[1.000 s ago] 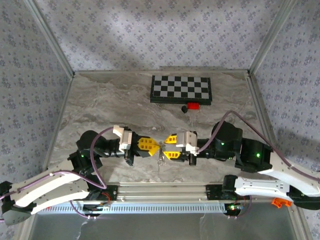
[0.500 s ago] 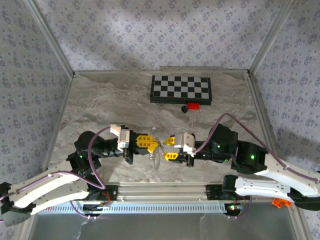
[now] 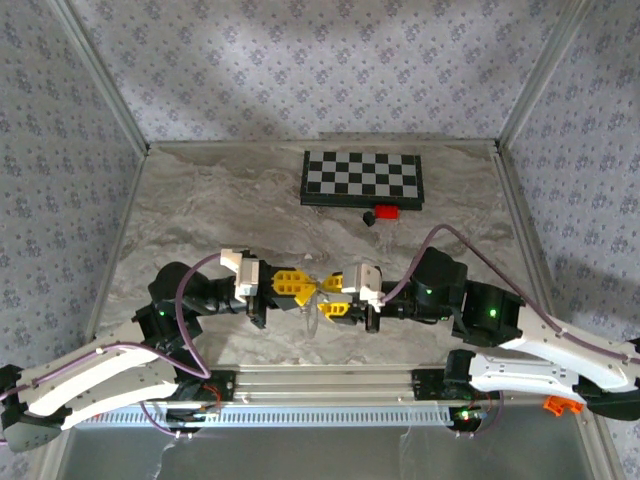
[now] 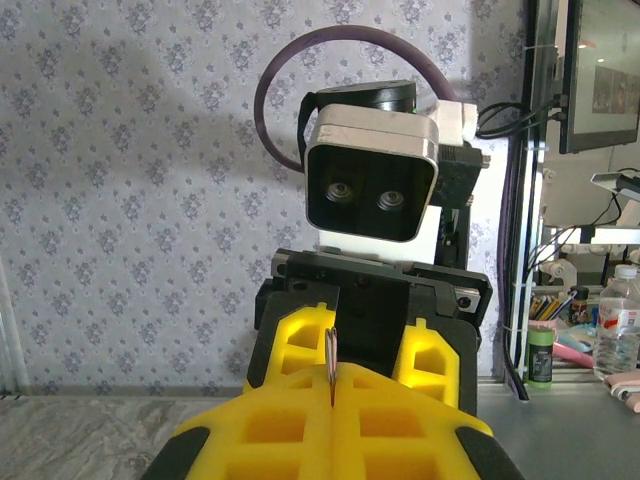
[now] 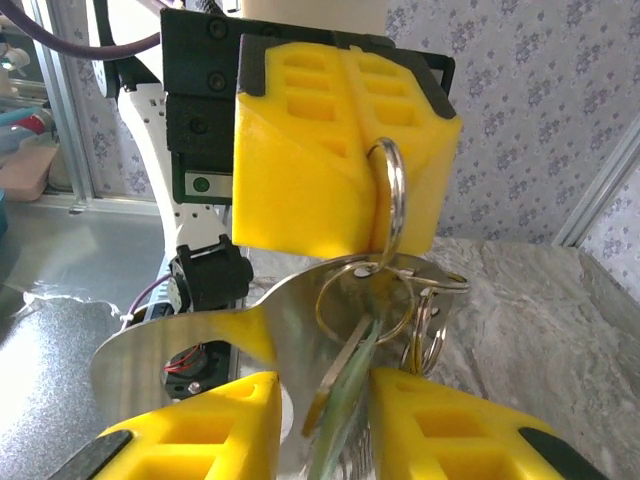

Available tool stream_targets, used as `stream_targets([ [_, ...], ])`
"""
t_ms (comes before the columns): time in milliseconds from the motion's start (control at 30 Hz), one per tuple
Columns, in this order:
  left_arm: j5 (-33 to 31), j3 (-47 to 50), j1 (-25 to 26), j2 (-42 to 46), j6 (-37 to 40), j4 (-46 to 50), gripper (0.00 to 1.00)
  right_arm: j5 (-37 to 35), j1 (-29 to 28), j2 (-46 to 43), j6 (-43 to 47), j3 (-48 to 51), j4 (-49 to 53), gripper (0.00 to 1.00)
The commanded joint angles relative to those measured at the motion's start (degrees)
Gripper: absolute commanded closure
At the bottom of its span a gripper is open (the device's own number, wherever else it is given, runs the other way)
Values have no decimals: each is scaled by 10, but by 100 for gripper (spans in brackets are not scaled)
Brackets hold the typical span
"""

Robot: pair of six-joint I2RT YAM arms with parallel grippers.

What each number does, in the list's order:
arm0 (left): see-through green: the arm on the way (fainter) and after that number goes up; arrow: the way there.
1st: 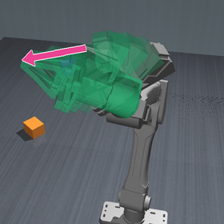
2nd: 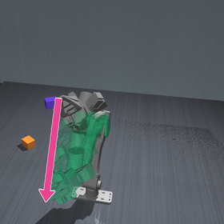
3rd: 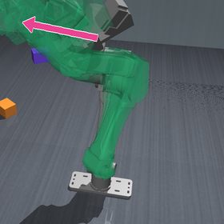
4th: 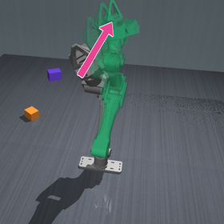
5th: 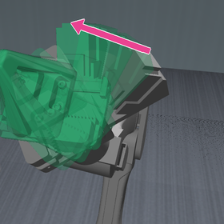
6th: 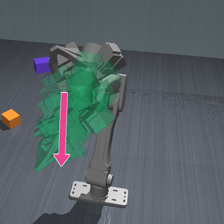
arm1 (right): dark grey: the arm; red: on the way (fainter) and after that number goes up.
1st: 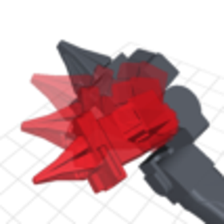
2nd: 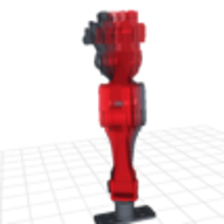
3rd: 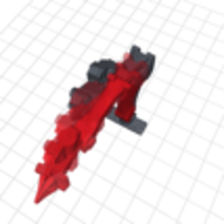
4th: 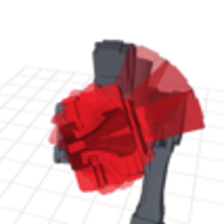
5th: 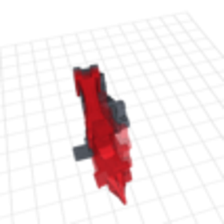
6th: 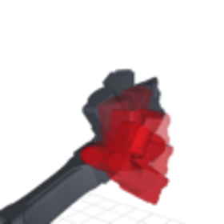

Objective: Put the keys on the keyring

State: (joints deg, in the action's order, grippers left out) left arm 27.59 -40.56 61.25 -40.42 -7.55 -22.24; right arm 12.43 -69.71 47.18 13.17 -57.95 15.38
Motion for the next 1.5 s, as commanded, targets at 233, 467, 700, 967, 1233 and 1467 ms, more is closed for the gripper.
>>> stream_targets([
  [233, -6, -8, 2, 12, 14, 4, 100, -28, 5, -6, -3, 0, -24, 93],
  [467, -3, -10, 2, 4, 19, 20, 100, -33, 7, -21, 1, 5, -31, 98],
  [700, -9, -22, 2, 0, 37, 64, 100, -39, 11, -35, 2, 7, -29, 99],
  [967, -45, -58, 2, -9, 70, 185, 100, -98, 13, -46, 12, -4, -10, 99],
  [1233, -85, -60, 2, -27, 83, 234, 100, -180, 14, -28, 12, -22, 22, 99],
  [1467, -144, -50, 2, -54, 79, 242, 87, -243, 24, 13, 8, -53, 73, 100],
])
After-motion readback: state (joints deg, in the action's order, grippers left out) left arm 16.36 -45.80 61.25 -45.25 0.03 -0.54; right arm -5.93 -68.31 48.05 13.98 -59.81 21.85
